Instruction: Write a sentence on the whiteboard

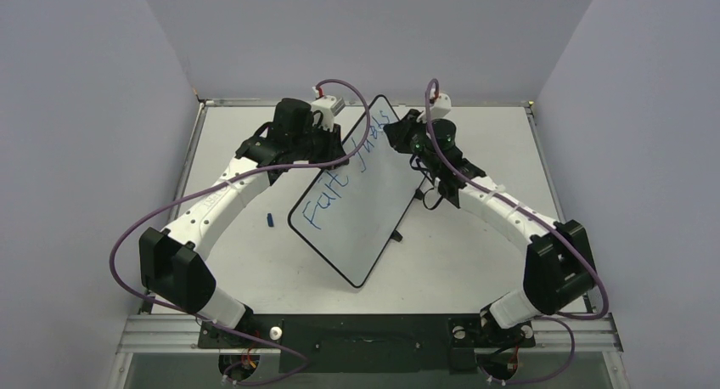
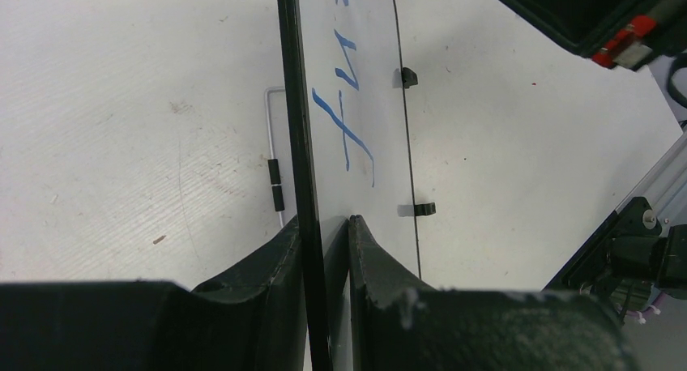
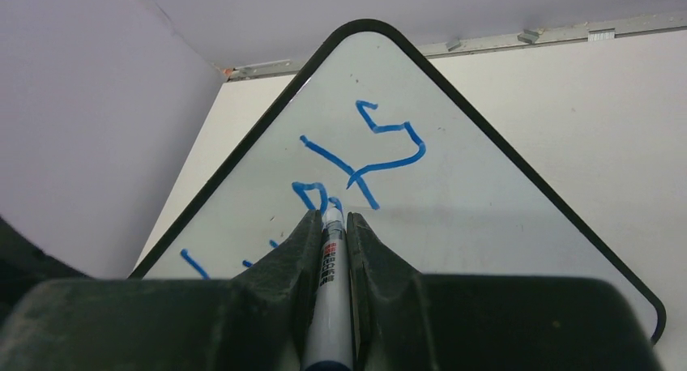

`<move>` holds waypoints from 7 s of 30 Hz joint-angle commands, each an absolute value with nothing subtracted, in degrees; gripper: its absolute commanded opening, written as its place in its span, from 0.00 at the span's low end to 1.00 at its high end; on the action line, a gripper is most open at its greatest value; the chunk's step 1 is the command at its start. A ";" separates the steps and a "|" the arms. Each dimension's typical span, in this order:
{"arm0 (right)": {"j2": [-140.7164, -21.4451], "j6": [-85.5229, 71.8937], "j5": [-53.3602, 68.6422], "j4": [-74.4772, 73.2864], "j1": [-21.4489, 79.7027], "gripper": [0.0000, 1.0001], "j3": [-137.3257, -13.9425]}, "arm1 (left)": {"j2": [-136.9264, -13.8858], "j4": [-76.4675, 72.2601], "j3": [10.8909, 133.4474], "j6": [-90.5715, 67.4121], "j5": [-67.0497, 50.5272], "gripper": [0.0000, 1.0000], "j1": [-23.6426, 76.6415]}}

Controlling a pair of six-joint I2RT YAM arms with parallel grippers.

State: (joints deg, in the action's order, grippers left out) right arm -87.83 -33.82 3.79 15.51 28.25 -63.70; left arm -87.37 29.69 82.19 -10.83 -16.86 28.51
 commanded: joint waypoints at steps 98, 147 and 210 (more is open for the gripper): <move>-64.43 -21.51 -0.95 27.76 58.76 0.00 -33.61 | -88.14 26.78 83.91 -9.03 -2.97 0.00 24.26; -72.78 -20.27 -5.85 31.94 65.44 0.00 -34.74 | -87.58 26.96 83.85 -8.79 -3.09 0.00 24.26; -70.51 -20.64 -15.87 20.89 64.55 0.00 -35.58 | -86.97 26.98 83.92 -8.79 -3.34 0.00 24.08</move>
